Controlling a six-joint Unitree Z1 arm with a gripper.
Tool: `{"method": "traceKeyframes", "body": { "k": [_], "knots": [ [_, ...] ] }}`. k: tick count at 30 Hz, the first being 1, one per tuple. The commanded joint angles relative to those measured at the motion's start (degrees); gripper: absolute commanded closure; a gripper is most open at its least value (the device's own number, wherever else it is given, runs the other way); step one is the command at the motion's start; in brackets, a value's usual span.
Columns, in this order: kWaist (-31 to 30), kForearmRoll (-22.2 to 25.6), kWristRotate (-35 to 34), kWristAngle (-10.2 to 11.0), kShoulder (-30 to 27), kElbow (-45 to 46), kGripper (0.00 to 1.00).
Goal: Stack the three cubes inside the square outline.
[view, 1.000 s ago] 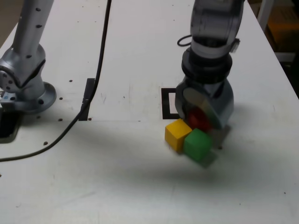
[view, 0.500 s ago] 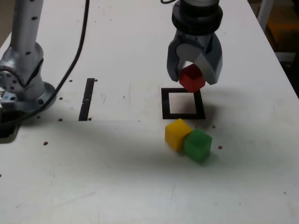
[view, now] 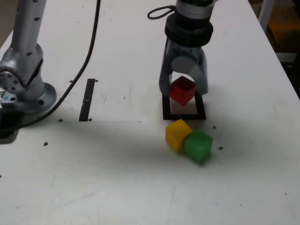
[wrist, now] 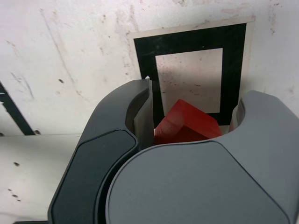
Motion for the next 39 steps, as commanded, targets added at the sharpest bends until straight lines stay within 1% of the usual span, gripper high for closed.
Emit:
{"method": "traceKeyframes", "body": {
  "k": [1, 5, 12, 22, 28, 34, 39],
  "knots": [
    [0.0, -0.8, -1.2, -0.3, 0.5, 0.0, 0.65],
    [0.1, -2.6, -3.6, -0.6, 1.2, 0.0, 0.65],
    [1.1, -5.8, -7.0, -0.5, 2.2, 2.0, 0.65],
    [2.9, -8.3, -7.3, 0.0, 2.3, 5.6, 0.65],
    [2.9, -8.8, -7.4, -0.1, 2.2, 6.3, 0.63],
    [3.0, -9.6, -7.3, -0.2, 2.2, 7.2, 0.55],
    [3.0, -9.7, -7.3, -0.4, 2.2, 7.5, 0.45]
  ]
}}
